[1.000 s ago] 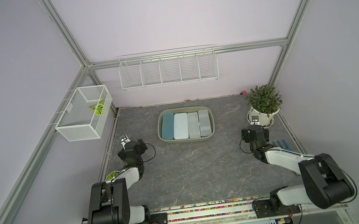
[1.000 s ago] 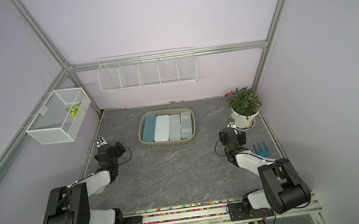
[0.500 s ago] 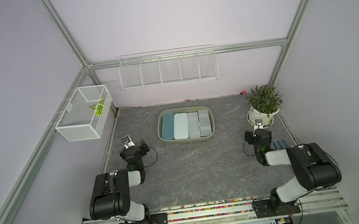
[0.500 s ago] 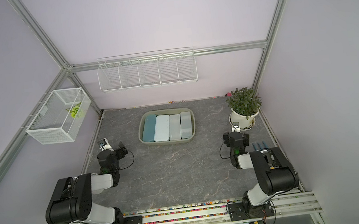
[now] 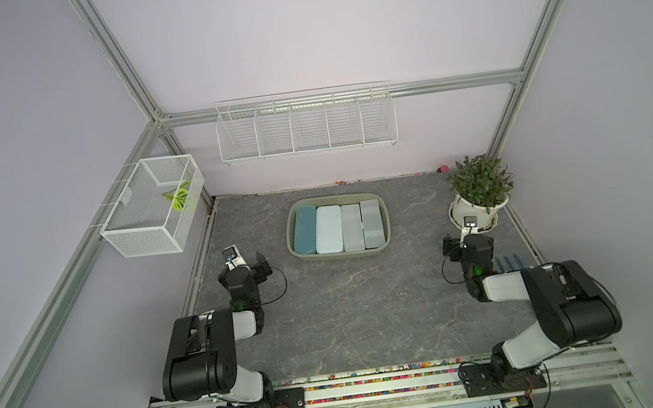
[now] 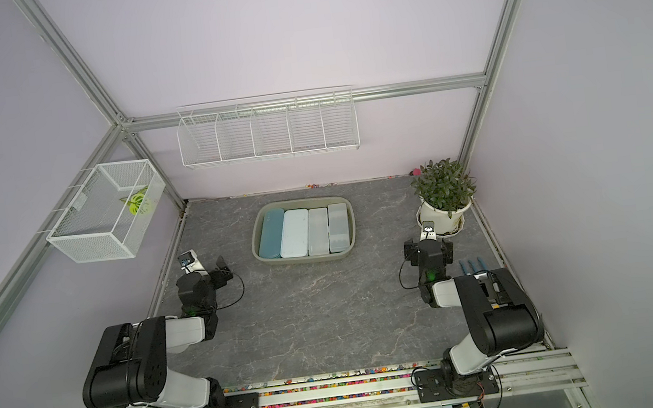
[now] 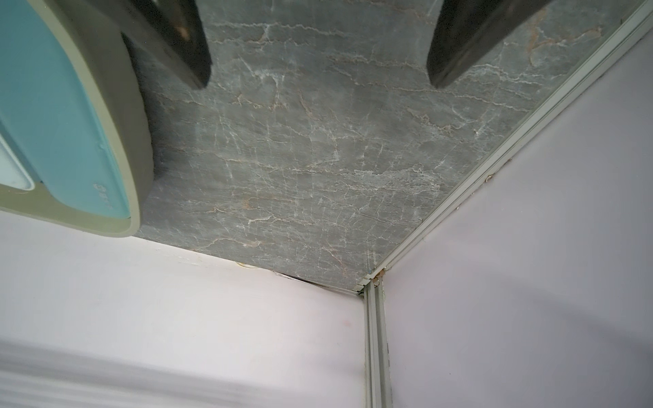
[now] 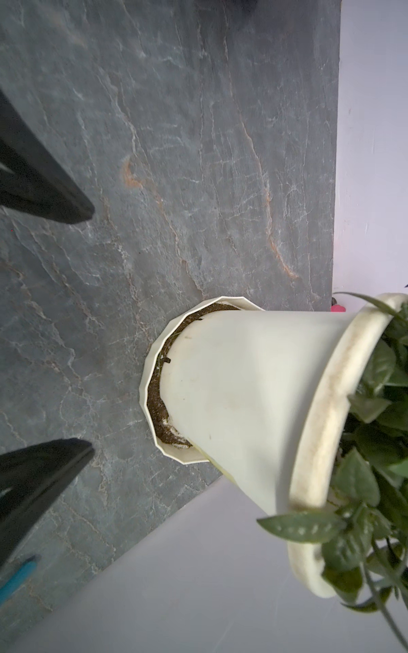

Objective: Put the pencil case into the storage box
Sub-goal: Reset both arms

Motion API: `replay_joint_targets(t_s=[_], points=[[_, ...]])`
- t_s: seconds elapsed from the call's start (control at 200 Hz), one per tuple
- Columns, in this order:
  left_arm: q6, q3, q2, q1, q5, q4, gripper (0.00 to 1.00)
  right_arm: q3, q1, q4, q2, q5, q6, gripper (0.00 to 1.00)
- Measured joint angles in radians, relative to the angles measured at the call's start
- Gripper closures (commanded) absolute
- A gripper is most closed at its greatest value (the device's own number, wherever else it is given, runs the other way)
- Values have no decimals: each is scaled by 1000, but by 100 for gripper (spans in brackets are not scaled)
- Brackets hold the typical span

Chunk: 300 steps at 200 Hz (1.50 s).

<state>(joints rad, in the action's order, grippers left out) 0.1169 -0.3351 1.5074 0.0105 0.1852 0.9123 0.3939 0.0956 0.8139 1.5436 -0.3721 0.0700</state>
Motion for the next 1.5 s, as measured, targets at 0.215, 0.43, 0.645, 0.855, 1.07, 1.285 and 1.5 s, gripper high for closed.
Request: replay_joint_targets(t_s=[0.215, 0.43, 0.645, 0.855, 1.07, 1.285, 1.5], points=[[0, 0, 0, 0, 0, 0, 0, 0, 0, 0, 0, 0, 0, 1], [0, 0, 0, 0, 0, 0, 0, 0, 0, 0, 0, 0, 0, 1], [0, 0, 0, 0, 0, 0, 0, 0, -3, 0, 0, 23, -4, 1], [0, 0, 0, 0, -1, 2, 0, 0, -40, -2, -2, 193, -33, 1], [0, 0, 0, 0, -1, 3, 0, 2, -47, -13, -6, 193, -30, 1], [0, 0, 0, 0, -1, 3, 0, 2, -57, -12, -9, 275, -37, 1], [0, 0, 0, 0, -1, 3, 0, 2, -58, -12, -10, 225, -18, 1]])
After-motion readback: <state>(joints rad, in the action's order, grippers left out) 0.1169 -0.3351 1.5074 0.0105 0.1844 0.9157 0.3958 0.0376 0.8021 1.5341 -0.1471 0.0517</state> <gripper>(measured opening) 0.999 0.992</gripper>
